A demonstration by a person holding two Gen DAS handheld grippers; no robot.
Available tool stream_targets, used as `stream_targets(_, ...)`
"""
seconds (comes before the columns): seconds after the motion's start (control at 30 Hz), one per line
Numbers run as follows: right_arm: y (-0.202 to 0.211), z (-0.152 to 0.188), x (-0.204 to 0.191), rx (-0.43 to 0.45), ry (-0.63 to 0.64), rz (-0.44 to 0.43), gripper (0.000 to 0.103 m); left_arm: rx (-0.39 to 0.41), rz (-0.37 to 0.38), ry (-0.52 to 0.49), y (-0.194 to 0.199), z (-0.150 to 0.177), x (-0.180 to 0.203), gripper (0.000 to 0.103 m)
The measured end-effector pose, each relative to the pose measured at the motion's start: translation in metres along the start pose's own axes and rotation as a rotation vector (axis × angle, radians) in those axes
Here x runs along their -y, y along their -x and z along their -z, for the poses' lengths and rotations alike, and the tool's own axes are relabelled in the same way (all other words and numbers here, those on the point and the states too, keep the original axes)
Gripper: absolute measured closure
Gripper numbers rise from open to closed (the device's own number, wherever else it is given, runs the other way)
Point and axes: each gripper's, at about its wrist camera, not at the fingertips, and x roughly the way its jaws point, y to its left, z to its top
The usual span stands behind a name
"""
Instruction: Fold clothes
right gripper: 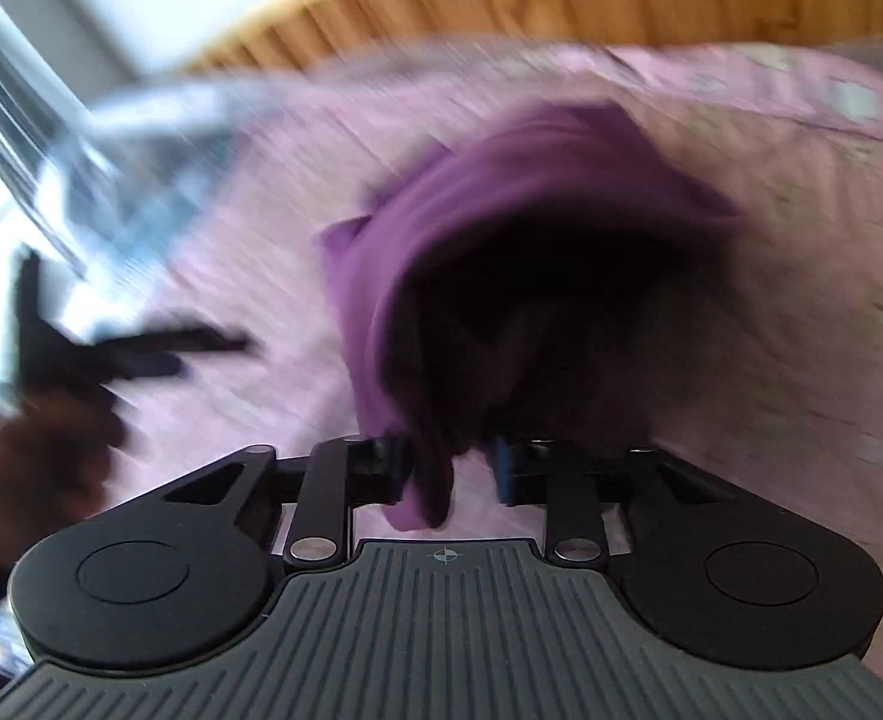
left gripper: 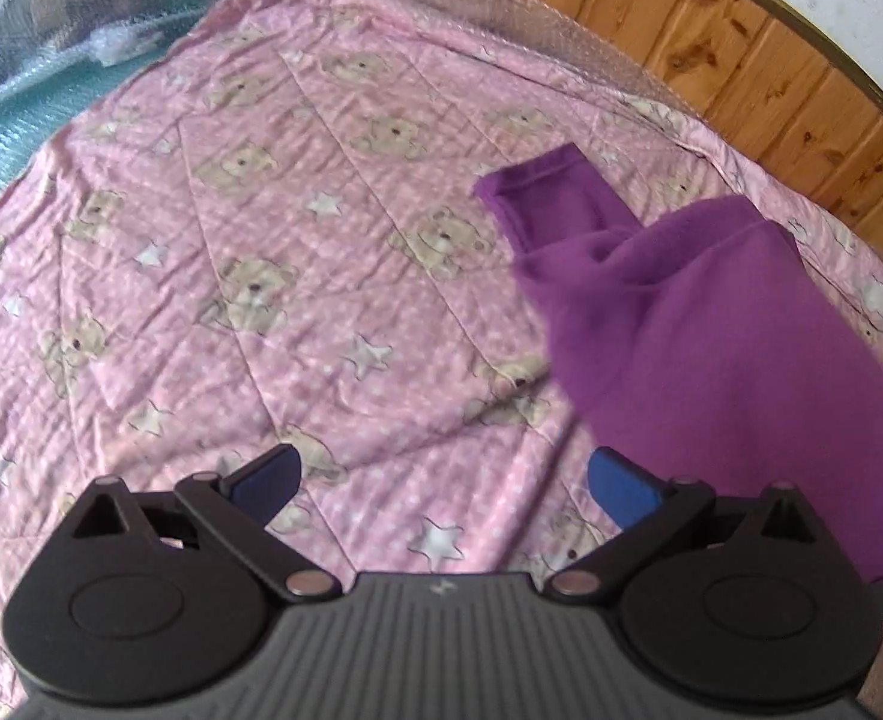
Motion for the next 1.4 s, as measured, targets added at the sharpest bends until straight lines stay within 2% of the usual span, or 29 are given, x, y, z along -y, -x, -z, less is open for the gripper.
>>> stream_targets(0.03,-0.003,0.005,0.007,-0.011,0.006,0.029,0.072,-0.008,0.009,-0.014,-0.001,0.005,0.005,0.0)
stream_targets(0.1,0.007,-0.009,0.03,0.046,-0.091,0.007,0.047,-0.027,0.023,-0.033,-0.005,0.014,0.012,0.0)
stream_targets(0.13,0.011,-0.017,0.041,0.083,-0.137,0.004,0.028,-0.036,0.027,-0.038,-0.007,0.018,0.015,0.0)
stream_targets(0.17,0.015,-0.026,0.051,0.119,-0.183,0.001,0.021,-0.039,0.028,-0.041,-0.009,0.02,0.019,0.0)
stream_targets(0.3,-0.026,-0.082,0.104,0.172,-0.326,0.075,0.02,-0.013,0.018,-0.072,-0.025,0.013,0.035,0.0)
stream_targets(0.4,-0.077,-0.117,0.131,0.163,-0.353,0.124,0.021,0.016,0.005,-0.093,-0.05,-0.007,0.05,0.0)
stream_targets(0.43,-0.092,-0.127,0.135,0.154,-0.344,0.137,0.024,0.015,-0.004,-0.097,-0.06,-0.013,0.054,0.0)
stream_targets(0.5,-0.12,-0.143,0.135,0.099,-0.308,0.105,0.056,0.009,0.005,-0.094,-0.077,-0.025,0.059,0.009)
stream_targets(0.53,-0.124,-0.146,0.13,0.074,-0.303,0.048,0.085,-0.01,0.055,-0.081,-0.082,-0.03,0.057,0.033)
stream_targets(0.57,-0.12,-0.147,0.123,0.071,-0.303,0.007,0.096,-0.024,0.107,-0.065,-0.086,-0.035,0.055,0.08)
stream_targets(0.6,-0.108,-0.147,0.118,0.103,-0.306,-0.041,0.096,-0.019,0.166,-0.04,-0.08,-0.042,0.051,0.099)
stream_targets(0.63,-0.079,-0.144,0.118,0.189,-0.347,-0.114,0.098,-0.004,0.227,-0.017,-0.071,-0.048,0.046,0.097)
stream_targets(0.7,-0.012,-0.133,0.117,0.382,-0.416,-0.245,0.099,0.118,0.367,-0.031,-0.025,-0.061,0.04,0.098)
stream_targets(0.77,0.055,-0.099,0.126,0.533,-0.429,-0.223,0.101,0.223,0.472,-0.095,0.026,-0.068,0.041,0.098)
stream_targets(0.8,0.089,-0.082,0.13,0.608,-0.435,-0.212,0.102,0.247,0.53,-0.138,0.043,-0.068,0.047,0.098)
stream_targets(0.83,0.121,-0.065,0.134,0.676,-0.44,-0.194,0.102,0.228,0.593,-0.191,0.051,-0.066,0.058,0.097)
stream_targets(0.9,0.133,-0.032,0.154,0.563,-0.423,0.064,0.102,0.15,0.681,-0.294,0.054,-0.051,0.085,0.097)
stream_targets(0.93,0.124,-0.019,0.164,0.429,-0.432,0.231,0.101,0.091,0.684,-0.35,0.045,-0.035,0.102,0.097)
stream_targets(1.0,0.086,0.003,0.181,0.061,-0.393,0.608,0.093,-0.012,0.666,-0.446,0.026,0.0,0.13,0.096)
stream_targets(1.03,0.076,0.013,0.178,-0.009,-0.315,0.727,0.094,-0.059,0.65,-0.488,0.016,0.018,0.142,0.096)
stream_targets(1.07,0.084,0.022,0.166,0.031,-0.243,0.801,0.091,-0.101,0.634,-0.524,0.007,0.036,0.152,0.096)
stream_targets(1.1,0.094,0.019,0.152,0.1,-0.217,0.808,0.089,-0.118,0.624,-0.533,0.002,0.05,0.153,0.096)
stream_targets(1.13,0.103,0.016,0.137,0.168,-0.193,0.812,0.067,-0.131,0.619,-0.514,-0.001,0.06,0.152,0.096)
stream_targets(1.17,0.107,0.002,0.125,0.238,-0.194,0.781,0.04,-0.152,0.628,-0.472,-0.005,0.065,0.147,0.096)
stream_targets(1.23,0.106,-0.028,0.101,0.326,-0.182,0.625,0.026,-0.193,0.642,-0.391,-0.013,0.073,0.137,0.096)
stream_targets(1.27,0.096,-0.049,0.092,0.331,-0.153,0.502,0.022,-0.205,0.638,-0.369,-0.016,0.074,0.133,0.096)
stream_targets(1.3,0.082,-0.067,0.084,0.326,-0.13,0.401,0.021,-0.216,0.633,-0.35,-0.019,0.074,0.13,0.096)
stream_targets(1.33,0.062,-0.085,0.079,0.3,-0.107,0.333,0.016,-0.22,0.626,-0.345,-0.019,0.075,0.128,0.096)
stream_targets(1.4,0.021,-0.12,0.07,0.251,-0.065,0.199,0.015,-0.219,0.618,-0.344,-0.014,0.077,0.126,0.097)
